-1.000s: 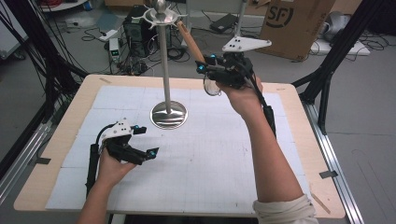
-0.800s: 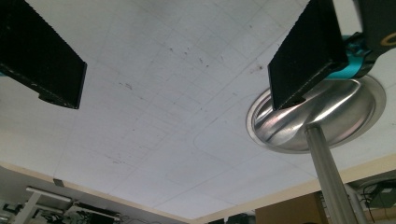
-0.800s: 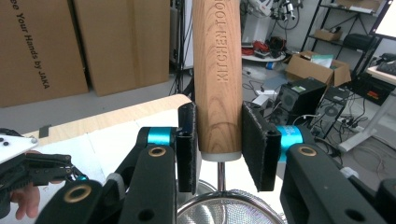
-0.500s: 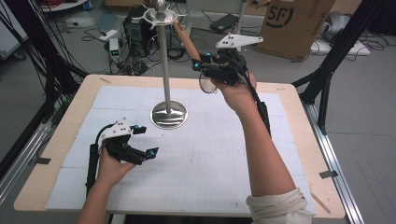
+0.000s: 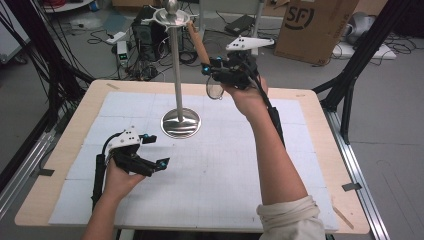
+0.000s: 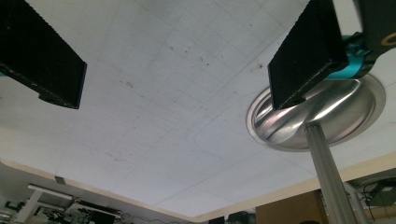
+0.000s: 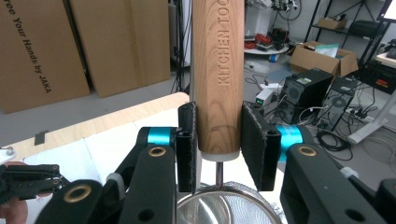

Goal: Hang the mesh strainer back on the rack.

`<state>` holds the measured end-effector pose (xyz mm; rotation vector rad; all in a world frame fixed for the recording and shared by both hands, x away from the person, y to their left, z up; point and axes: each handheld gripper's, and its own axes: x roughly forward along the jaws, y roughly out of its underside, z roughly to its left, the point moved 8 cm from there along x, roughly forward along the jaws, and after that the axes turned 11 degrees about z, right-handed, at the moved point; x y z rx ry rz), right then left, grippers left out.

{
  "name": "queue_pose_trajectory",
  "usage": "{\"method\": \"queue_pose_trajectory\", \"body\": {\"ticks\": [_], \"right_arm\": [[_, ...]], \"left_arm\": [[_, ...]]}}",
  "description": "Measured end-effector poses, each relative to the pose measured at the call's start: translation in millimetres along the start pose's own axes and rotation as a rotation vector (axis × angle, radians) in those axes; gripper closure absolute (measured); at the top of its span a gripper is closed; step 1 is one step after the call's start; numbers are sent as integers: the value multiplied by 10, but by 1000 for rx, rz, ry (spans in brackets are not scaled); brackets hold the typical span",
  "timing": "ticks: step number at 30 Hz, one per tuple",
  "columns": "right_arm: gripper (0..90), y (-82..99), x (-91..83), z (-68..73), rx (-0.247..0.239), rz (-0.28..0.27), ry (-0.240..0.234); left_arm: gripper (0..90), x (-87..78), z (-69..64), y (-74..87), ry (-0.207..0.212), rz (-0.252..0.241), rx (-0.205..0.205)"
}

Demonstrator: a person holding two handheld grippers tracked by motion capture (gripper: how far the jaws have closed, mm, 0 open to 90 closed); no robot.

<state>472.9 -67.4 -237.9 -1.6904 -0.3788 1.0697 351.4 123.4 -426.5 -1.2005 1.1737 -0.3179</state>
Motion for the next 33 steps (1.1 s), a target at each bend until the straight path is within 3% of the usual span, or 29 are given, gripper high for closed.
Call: {"method": "queue_pose_trajectory", "body": {"ticks": [22, 33], "right_arm": [[682, -34, 269, 69, 4, 34, -10], [532, -23, 158, 107, -26, 36, -3]], "left_arm": [[50, -14, -9, -12, 6, -10, -3], [51, 1, -10, -8, 3, -3, 2]]}}
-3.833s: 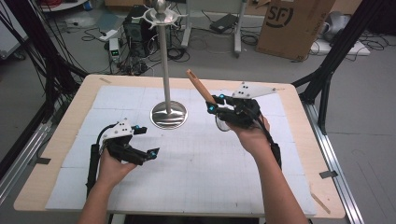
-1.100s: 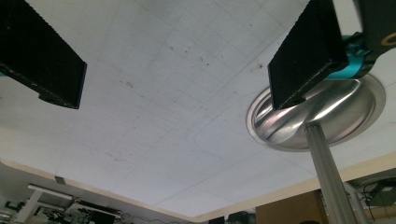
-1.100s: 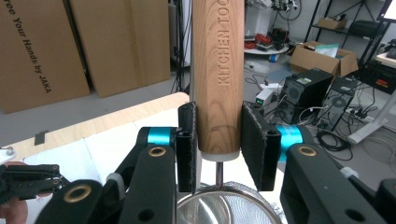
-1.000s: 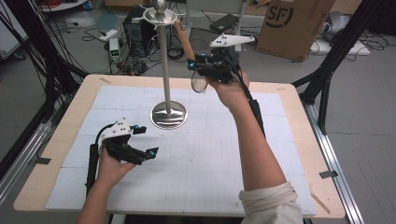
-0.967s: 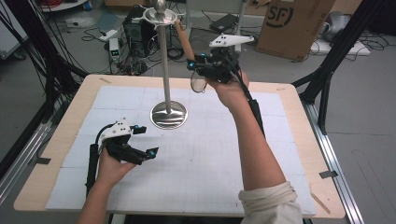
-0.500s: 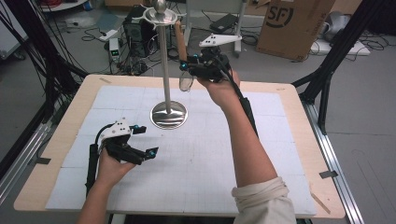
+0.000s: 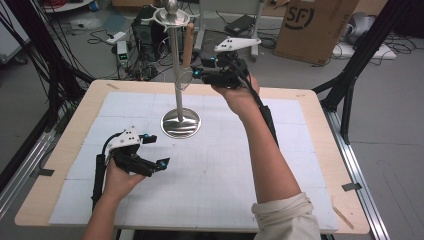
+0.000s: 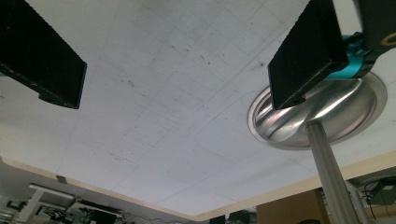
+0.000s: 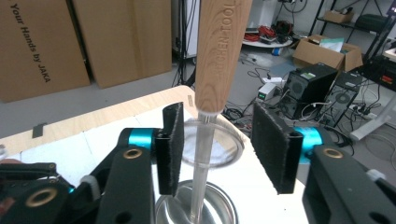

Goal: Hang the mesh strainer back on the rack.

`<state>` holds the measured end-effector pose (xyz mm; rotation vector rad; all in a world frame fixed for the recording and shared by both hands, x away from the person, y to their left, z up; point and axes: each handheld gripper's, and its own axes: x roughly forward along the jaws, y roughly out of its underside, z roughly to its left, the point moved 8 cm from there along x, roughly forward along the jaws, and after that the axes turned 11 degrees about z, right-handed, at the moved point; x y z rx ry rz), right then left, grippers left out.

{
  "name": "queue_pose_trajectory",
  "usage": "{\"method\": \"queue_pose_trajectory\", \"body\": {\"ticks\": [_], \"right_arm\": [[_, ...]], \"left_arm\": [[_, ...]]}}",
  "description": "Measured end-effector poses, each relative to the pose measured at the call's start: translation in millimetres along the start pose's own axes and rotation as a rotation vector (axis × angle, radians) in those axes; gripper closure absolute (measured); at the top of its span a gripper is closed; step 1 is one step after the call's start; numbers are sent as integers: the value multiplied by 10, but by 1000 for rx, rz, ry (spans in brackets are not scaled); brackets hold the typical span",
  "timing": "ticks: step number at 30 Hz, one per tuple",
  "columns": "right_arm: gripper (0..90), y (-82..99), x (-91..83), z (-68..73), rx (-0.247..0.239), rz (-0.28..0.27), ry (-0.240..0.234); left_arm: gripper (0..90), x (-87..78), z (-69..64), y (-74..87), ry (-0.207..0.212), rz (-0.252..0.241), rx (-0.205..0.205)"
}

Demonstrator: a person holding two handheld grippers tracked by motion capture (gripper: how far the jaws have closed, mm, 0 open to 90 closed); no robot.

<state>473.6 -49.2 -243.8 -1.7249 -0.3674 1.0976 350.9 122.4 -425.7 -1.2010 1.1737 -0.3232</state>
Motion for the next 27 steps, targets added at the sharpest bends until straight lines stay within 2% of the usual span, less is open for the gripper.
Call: {"method": "queue_pose_trajectory", "body": {"ticks": [6, 12, 18, 27], "right_arm": [[477, 84, -82, 27, -20, 9, -5], [426, 264, -177, 15, -30, 35, -7], [387, 411, -279, 3, -40, 28, -5], [376, 585, -401, 44, -55, 24, -7]], "left_arm": [[50, -5, -6, -1, 2, 1, 2], [50, 7, -11, 0, 1, 2, 2], [51, 18, -18, 5, 2, 9, 4], [51, 23, -22, 6, 0, 11, 4]]}}
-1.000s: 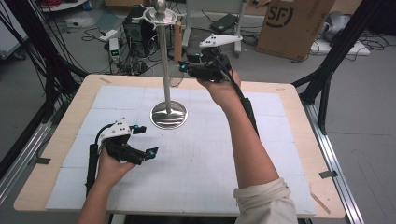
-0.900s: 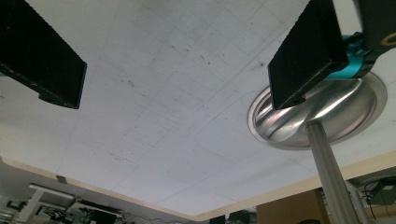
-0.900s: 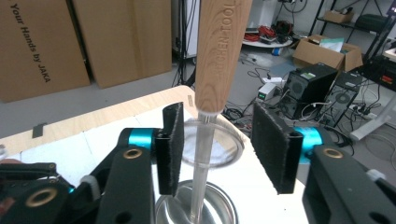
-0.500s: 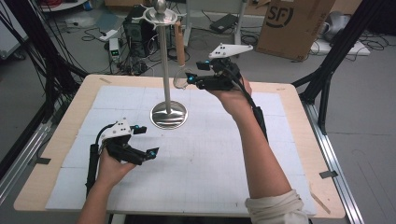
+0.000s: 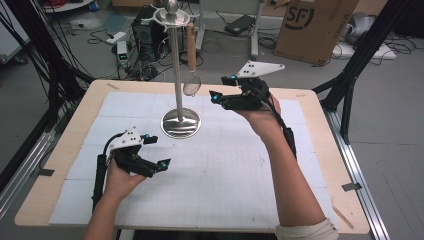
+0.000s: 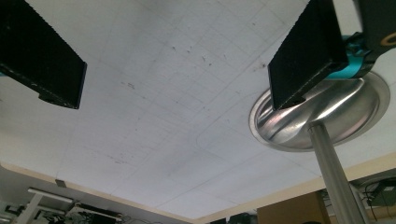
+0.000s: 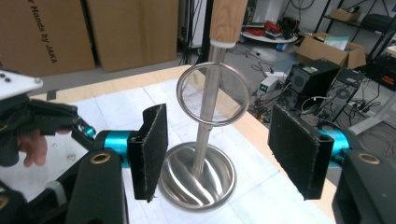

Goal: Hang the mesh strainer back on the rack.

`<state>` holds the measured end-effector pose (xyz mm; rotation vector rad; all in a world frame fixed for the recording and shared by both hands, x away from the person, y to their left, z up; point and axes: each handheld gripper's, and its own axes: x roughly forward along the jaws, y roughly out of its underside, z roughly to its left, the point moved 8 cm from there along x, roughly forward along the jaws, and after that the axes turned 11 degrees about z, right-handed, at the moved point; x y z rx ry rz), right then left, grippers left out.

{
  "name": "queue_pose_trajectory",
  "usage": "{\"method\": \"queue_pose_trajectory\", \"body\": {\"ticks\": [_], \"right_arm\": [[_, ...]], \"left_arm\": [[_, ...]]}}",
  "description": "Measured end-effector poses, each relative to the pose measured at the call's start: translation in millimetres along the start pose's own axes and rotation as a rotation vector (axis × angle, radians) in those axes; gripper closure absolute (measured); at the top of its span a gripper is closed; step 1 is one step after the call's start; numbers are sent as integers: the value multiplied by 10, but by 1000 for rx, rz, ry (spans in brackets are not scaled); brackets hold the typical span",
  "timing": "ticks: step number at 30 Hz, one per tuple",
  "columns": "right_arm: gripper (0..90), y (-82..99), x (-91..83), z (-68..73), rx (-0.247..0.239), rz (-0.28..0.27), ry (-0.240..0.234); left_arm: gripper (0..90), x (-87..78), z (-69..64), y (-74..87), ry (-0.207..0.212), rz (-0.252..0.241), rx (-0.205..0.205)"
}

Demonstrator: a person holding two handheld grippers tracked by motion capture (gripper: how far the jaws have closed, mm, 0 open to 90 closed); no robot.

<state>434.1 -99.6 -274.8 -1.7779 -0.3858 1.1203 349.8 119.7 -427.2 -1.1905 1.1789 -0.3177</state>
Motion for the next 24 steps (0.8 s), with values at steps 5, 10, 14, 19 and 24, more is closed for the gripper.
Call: {"method": "queue_pose_trajectory", "body": {"ticks": [5, 10, 14, 19, 24], "right_arm": [[363, 127, -53, 25, 4, 10, -4], [339, 269, -87, 40, 3, 26, -14], [330, 385, -114, 51, 11, 32, -21], [316, 546, -146, 38, 18, 33, -20], [306, 715, -182, 36, 43, 41, -24]], "left_arm": [[50, 3, -5, -1, 3, -1, 4], [50, 5, -5, 0, 3, 1, 5], [50, 3, -9, -2, 7, -1, 6], [51, 4, -13, 0, 5, 1, 8], [50, 9, -22, -3, 8, -1, 8]]}}
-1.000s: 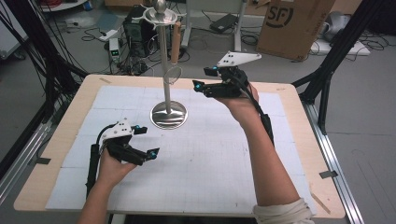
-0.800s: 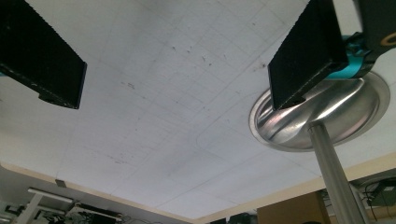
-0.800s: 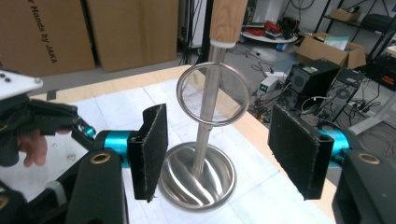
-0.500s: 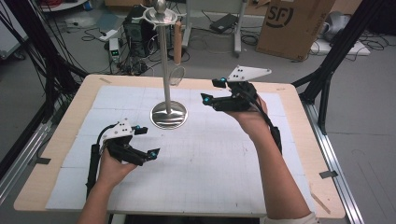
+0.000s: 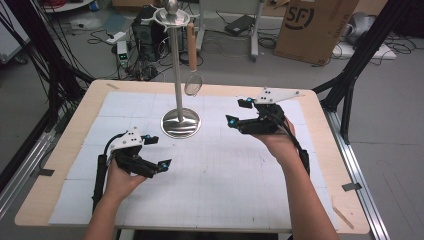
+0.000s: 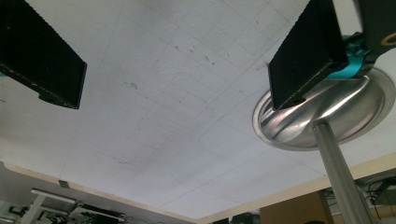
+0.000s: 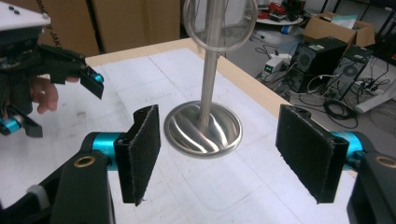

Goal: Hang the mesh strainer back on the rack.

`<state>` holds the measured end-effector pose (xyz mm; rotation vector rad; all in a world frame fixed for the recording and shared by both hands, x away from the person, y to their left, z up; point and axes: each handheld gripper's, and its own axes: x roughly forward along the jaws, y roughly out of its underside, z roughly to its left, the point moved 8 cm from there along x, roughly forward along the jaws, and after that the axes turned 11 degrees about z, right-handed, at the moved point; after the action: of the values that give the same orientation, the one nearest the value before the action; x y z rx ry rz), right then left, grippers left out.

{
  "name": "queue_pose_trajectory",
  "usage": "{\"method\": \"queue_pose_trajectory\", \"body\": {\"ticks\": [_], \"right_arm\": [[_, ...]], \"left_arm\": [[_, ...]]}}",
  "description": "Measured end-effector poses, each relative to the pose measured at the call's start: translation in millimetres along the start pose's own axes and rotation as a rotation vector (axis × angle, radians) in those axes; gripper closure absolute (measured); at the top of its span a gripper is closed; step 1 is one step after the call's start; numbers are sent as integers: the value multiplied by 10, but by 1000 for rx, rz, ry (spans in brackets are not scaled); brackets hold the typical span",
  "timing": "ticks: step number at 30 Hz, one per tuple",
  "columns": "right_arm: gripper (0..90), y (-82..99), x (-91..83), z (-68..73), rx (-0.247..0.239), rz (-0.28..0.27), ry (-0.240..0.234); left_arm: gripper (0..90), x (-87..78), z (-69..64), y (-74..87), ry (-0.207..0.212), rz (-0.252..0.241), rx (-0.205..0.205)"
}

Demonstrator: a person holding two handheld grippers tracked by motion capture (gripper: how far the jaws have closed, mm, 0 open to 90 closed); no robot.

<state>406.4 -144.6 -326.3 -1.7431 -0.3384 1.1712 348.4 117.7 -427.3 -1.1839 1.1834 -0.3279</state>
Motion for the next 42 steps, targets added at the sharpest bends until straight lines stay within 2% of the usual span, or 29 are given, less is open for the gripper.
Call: {"method": "queue_pose_trajectory", "body": {"ticks": [6, 10, 15, 25, 30, 37, 42], "right_arm": [[294, 200, -11, -17, 24, -1, -1], [277, 317, 0, -8, 33, 17, -5], [268, 411, -7, 16, 32, 16, -4], [244, 605, -10, 54, 68, 13, -20], [228, 717, 10, 76, 77, 36, -30], [211, 875, -44, 52, 109, 31, -23], [200, 1027, -42, 39, 131, 35, -19]], "left_arm": [[51, 12, -8, 3, 2, 3, 0], [50, 21, -13, 5, 5, 6, 3], [50, 22, -17, 5, 6, 6, 3], [50, 27, -17, 2, 15, 1, 0], [51, 17, -16, -7, 22, -9, -2], [51, 35, -20, -27, 30, -17, -5], [50, 52, -23, -15, 31, -4, 2]]}}
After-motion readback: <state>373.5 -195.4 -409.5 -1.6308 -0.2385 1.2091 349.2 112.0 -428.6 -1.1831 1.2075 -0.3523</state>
